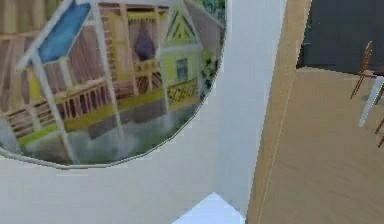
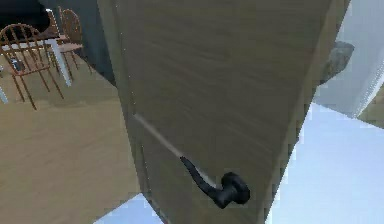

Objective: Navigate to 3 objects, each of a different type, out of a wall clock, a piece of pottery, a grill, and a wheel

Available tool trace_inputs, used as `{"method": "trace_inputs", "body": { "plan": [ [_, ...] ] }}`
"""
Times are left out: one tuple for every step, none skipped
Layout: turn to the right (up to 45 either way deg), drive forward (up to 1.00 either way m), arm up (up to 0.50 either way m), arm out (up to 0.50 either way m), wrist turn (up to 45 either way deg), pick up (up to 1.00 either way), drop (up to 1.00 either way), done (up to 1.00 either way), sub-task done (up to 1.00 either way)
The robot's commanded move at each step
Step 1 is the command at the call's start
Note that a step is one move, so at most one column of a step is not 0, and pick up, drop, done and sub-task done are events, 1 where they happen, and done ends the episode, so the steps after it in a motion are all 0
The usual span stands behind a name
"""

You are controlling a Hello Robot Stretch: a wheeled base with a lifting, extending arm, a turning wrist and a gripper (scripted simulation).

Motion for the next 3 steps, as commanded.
{"method": "trace_inputs", "body": {
  "plan": [
    [45.0,0.00,0.00,0.00,0.0,0.00,0.00,0.00,0.00],
    [6.0,0.00,0.00,0.00,0.0,0.00,0.00,0.00,0.00],
    [0.0,1.00,0.00,0.00,0.0,0.00,0.00,0.00,0.00]
  ]
}}
